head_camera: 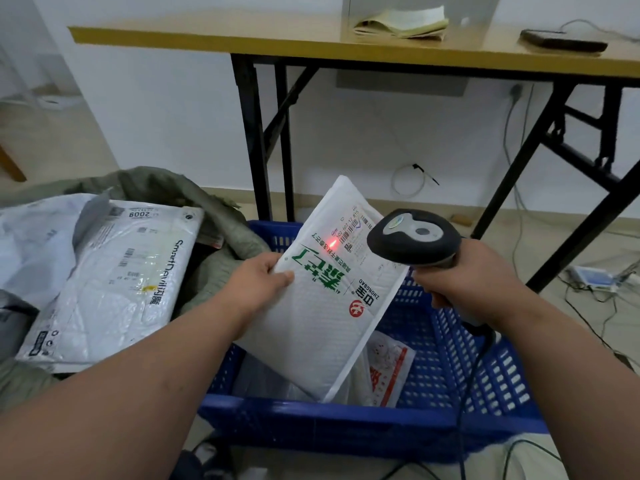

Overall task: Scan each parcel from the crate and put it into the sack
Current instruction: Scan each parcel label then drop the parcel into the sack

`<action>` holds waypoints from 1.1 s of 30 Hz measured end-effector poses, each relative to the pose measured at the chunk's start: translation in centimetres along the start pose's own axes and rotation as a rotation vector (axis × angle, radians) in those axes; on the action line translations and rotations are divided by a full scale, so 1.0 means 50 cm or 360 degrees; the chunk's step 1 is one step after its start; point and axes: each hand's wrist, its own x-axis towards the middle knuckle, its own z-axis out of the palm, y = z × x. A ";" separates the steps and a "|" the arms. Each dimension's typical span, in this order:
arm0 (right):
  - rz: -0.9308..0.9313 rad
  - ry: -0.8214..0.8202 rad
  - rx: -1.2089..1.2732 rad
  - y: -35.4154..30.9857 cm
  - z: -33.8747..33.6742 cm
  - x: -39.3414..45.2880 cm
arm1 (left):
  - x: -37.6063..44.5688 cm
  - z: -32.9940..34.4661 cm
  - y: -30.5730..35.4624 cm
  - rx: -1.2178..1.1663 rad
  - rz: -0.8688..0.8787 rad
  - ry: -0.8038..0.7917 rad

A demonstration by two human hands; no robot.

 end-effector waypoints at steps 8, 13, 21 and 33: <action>-0.0051 -0.0052 -0.0021 -0.011 0.013 0.007 | -0.002 -0.021 -0.011 -0.0064 -0.0050 0.0030; -0.0086 -0.0053 -0.0053 -0.019 0.026 0.013 | -0.006 -0.034 -0.011 -0.0126 -0.0078 0.0036; 0.0023 0.0150 -0.0014 -0.019 0.064 0.035 | -0.017 -0.082 -0.020 -0.0243 -0.0158 0.0072; 0.0517 -0.0326 0.1140 -0.084 0.189 0.066 | -0.047 -0.233 -0.042 -0.1106 -0.0328 0.0379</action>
